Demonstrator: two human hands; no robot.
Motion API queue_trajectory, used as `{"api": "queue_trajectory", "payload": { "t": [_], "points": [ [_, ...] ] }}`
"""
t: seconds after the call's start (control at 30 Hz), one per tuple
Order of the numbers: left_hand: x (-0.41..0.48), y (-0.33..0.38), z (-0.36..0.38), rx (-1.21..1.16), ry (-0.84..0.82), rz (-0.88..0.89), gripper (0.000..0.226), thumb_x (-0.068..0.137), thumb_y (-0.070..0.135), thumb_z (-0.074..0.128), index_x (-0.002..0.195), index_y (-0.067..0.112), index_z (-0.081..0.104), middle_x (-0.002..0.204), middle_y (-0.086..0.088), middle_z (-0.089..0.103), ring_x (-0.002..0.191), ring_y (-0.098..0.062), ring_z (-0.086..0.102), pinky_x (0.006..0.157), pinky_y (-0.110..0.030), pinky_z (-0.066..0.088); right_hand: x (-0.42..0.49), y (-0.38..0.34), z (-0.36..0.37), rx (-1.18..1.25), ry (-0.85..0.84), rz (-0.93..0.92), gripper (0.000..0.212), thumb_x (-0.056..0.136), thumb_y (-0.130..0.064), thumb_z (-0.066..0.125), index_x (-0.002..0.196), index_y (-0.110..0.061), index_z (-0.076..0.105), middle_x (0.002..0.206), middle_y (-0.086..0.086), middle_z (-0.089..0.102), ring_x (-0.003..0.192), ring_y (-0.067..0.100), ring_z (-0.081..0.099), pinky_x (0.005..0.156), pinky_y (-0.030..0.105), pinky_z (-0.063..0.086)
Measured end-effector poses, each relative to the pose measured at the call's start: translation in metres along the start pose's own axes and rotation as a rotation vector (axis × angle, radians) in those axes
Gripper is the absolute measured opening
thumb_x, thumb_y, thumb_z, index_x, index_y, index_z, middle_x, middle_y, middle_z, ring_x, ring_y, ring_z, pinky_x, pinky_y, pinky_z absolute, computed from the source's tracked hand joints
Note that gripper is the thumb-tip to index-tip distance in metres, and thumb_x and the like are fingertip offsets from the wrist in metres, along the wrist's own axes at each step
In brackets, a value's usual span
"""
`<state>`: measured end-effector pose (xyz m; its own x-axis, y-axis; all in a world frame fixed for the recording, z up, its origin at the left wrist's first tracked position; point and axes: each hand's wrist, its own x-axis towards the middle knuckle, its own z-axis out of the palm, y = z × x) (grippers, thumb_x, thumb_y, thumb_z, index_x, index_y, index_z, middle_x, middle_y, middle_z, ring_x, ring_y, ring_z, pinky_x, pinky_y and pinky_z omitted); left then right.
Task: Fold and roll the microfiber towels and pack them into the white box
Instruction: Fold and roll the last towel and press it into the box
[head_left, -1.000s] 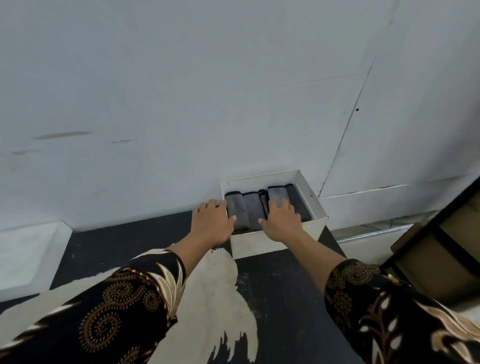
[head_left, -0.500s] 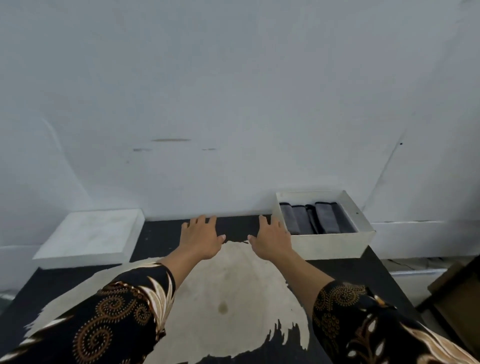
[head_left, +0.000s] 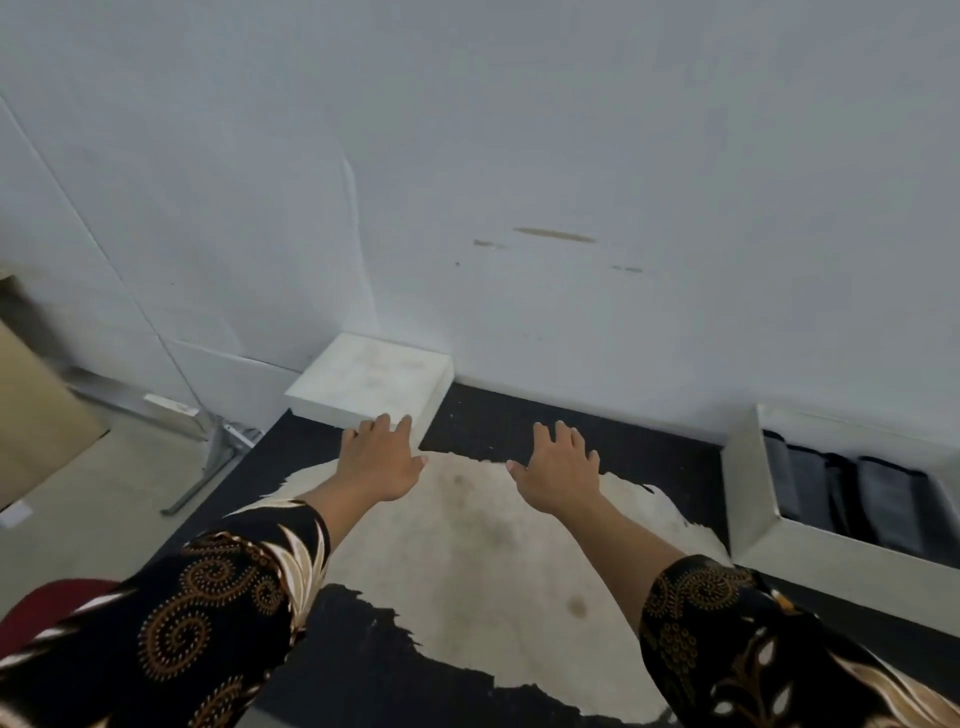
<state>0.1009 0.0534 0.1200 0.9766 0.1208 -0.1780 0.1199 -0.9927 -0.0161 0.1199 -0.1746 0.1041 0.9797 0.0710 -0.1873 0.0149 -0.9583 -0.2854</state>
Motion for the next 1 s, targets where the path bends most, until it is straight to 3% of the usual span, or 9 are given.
{"api": "queue_trajectory", "payload": {
  "t": [0.13, 0.3, 0.5, 0.67, 1.0],
  "points": [
    [0.035, -0.059, 0.008, -0.041, 0.016, -0.055, 0.066, 0.096, 0.055, 0.042, 0.150, 0.022, 0.024, 0.151, -0.011, 0.031, 0.135, -0.032, 0.035, 0.109, -0.047, 0.030, 0.028, -0.046, 0.014, -0.006, -0.040, -0.023, 0.075, 0.096, -0.057, 0.045, 0.154, -0.020, 0.016, 0.163, 0.010, 0.008, 0.150, 0.033, 0.005, 0.118, 0.057, 0.013],
    [0.096, -0.132, 0.015, -0.076, -0.013, -0.106, 0.070, 0.096, 0.056, 0.040, 0.153, 0.021, 0.018, 0.158, -0.014, 0.019, 0.141, -0.036, 0.026, 0.112, -0.049, 0.025, 0.080, -0.104, 0.037, -0.003, -0.085, -0.001, 0.074, 0.096, -0.055, 0.048, 0.153, -0.018, 0.018, 0.163, 0.011, 0.009, 0.150, 0.033, 0.007, 0.117, 0.056, 0.015],
    [0.158, -0.190, 0.040, -0.105, -0.077, -0.136, 0.070, 0.096, 0.056, 0.039, 0.153, 0.020, 0.017, 0.156, -0.016, 0.021, 0.141, -0.036, 0.025, 0.111, -0.049, 0.028, 0.130, -0.157, 0.074, 0.061, -0.154, 0.029, 0.076, 0.094, -0.053, 0.052, 0.151, -0.013, 0.021, 0.160, 0.013, 0.015, 0.145, 0.034, 0.020, 0.113, 0.054, 0.029],
    [0.200, -0.217, 0.071, -0.195, -0.138, -0.214, 0.073, 0.095, 0.058, 0.040, 0.151, 0.018, 0.018, 0.154, -0.016, 0.023, 0.139, -0.037, 0.028, 0.110, -0.050, 0.031, 0.165, -0.178, 0.104, 0.098, -0.206, 0.075, 0.068, 0.094, -0.052, 0.053, 0.142, -0.011, 0.030, 0.144, 0.011, 0.032, 0.132, 0.031, 0.038, 0.105, 0.049, 0.042],
    [0.264, -0.246, 0.090, -0.514, -0.151, -0.228, 0.069, 0.094, 0.053, 0.050, 0.144, 0.012, 0.029, 0.135, -0.012, 0.049, 0.117, -0.032, 0.053, 0.096, -0.048, 0.048, 0.219, -0.190, 0.132, 0.398, -0.132, 0.261, 0.073, 0.096, -0.045, 0.054, 0.147, -0.006, 0.020, 0.142, 0.013, 0.039, 0.126, 0.032, 0.046, 0.102, 0.045, 0.045]
  ]
}}
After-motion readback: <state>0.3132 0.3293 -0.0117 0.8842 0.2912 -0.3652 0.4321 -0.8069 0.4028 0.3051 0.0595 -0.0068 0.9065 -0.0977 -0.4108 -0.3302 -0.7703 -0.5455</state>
